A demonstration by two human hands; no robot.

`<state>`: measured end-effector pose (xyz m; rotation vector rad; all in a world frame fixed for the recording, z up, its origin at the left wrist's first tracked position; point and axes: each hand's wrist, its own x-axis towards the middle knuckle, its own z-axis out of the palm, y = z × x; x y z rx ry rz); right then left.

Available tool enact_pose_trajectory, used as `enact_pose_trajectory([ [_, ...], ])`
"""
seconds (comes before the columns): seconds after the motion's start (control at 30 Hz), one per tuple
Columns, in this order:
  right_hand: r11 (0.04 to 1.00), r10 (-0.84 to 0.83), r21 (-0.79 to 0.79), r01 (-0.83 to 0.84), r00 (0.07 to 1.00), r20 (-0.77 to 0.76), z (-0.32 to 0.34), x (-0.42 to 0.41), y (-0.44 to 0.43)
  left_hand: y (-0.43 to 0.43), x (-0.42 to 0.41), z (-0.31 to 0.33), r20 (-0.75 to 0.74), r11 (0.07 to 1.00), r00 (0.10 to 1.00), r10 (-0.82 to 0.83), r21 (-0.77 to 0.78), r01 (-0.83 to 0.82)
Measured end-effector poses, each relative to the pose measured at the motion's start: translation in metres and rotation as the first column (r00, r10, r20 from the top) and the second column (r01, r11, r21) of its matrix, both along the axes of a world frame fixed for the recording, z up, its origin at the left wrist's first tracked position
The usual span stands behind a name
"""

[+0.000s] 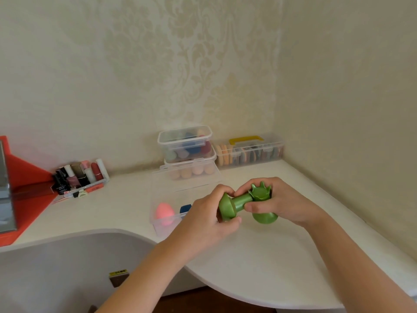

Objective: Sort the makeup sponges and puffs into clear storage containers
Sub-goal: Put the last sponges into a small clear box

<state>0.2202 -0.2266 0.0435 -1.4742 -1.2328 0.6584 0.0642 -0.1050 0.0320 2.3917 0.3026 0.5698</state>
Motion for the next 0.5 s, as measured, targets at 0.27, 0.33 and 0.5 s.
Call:
enact_pose_trajectory([
  [0.27, 0.996, -0.030, 0.080, 0.040, 0.991, -0.131, -0.001, 0.002, 0.004, -0.006, 0.006, -0.001, 0.097, 0.987, 0.993, 0.068, -0.153, -0.053],
  [0.33, 0.986, -0.065, 0.134, 0.101, 0.965, -0.254, -0.002, 0.007, 0.004, -0.006, 0.007, -0.002, 0.106, 0.981, 0.990, 0.090, -0.184, -0.069],
  [0.5, 0.956, -0.228, 0.074, 0.284, 0.877, -0.422, -0.006, 0.018, 0.005, -0.005, 0.008, -0.004, 0.075, 0.980, 0.992, 0.100, -0.182, -0.085],
])
